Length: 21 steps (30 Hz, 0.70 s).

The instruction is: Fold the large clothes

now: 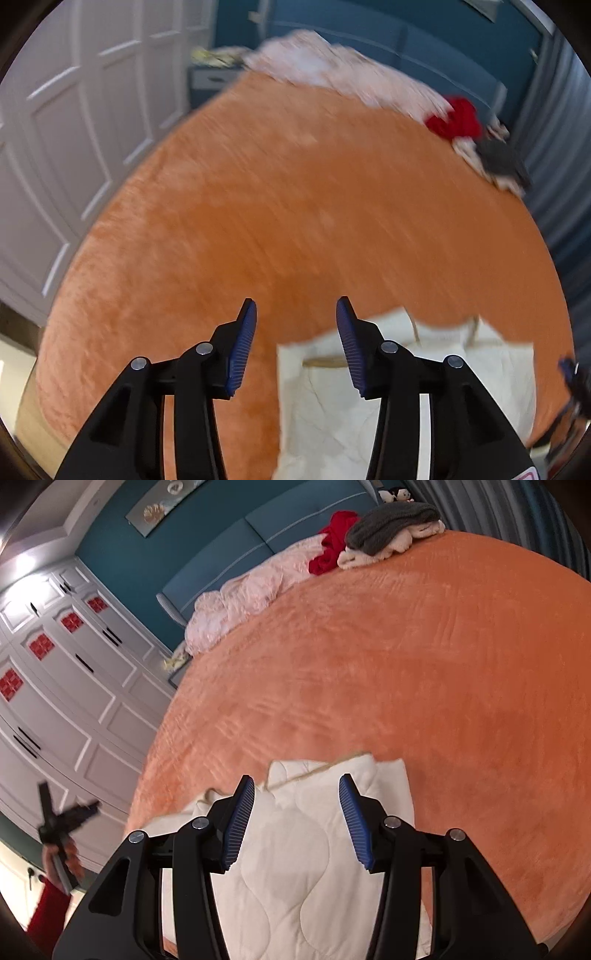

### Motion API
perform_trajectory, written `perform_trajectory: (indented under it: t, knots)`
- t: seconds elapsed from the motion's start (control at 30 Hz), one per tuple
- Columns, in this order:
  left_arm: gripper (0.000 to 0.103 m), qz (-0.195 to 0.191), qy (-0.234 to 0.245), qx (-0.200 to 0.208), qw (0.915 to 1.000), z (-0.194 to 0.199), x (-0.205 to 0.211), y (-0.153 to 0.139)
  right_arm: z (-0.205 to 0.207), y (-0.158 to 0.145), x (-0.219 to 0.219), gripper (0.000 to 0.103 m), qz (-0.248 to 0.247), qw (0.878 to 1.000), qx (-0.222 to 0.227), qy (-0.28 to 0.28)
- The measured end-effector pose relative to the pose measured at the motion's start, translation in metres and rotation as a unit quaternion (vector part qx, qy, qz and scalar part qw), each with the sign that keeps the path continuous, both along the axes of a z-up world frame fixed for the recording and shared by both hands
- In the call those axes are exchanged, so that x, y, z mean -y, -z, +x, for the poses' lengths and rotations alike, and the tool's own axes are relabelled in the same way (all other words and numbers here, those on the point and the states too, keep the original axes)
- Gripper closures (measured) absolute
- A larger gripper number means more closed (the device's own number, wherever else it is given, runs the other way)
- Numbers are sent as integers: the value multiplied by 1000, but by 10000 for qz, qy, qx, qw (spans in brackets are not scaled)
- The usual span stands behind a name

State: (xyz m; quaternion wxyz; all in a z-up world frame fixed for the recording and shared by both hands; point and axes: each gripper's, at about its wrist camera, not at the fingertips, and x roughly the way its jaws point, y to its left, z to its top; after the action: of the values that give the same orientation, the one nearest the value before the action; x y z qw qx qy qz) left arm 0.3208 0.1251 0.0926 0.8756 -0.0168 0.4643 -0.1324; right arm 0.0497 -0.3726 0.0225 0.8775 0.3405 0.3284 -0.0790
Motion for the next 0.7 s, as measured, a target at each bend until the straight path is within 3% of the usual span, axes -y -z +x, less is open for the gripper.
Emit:
perform_trajectory:
  t: [0.13,0.2,0.27,0.4,0.57,0.67,0.7]
  knots:
    - [57,169,-124,235,9995,-3,-3,-1,9,14,-12,56,-259,9993,-254,-80]
    - [45,236,-58,166,9996,-6,3,9,15,22,-15,51,-438,9980,-441,-74]
    - [41,280,42,46,9996,-10,8,28,21,29,-15,46,-630,9963,-583,-40]
    - [41,96,164,-629,9978,-9,15,81,34,47,-7,42,-798,9928,-884,100]
    - [41,-342,141,-1239,9916,-16,21,127,43,65,6,42,-560,9928,-1040,223]
    - [48,-503,170,-1285,9903,-20,26,136,49,73,8,71,-340,9939,-1049,57]
    - [67,-547,170,-1254,9904,-20,28,135,51,73,6,89,-335,9941,-1032,-11]
